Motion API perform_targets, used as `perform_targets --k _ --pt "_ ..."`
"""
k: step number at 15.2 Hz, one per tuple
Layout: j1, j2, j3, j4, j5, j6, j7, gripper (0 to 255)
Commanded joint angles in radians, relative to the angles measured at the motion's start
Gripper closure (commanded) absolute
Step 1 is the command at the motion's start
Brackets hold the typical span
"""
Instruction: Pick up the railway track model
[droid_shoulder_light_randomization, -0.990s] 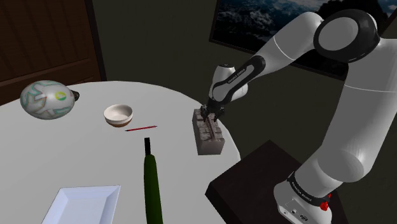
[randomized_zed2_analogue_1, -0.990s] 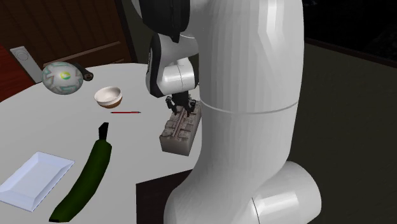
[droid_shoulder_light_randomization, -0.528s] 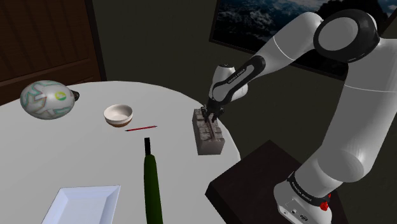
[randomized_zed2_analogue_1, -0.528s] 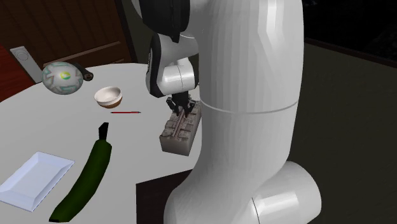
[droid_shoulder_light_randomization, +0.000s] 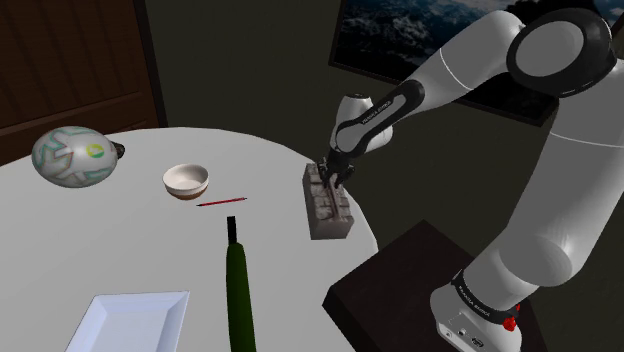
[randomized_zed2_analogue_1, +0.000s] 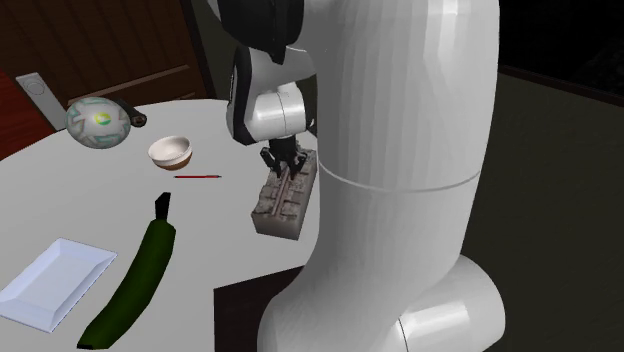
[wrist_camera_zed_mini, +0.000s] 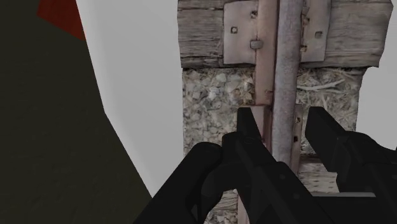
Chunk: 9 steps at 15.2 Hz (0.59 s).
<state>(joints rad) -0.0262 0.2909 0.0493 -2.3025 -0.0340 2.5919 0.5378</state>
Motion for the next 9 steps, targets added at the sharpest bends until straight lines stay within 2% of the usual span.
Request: perform_targets --k 1,9 --pt "-0.002 -0.026 0.001 0.006 0.003 -0.025 -0.003 255" --pt "-0.004 -0.115 0.005 0.015 0.013 -0.124 -0.01 255"
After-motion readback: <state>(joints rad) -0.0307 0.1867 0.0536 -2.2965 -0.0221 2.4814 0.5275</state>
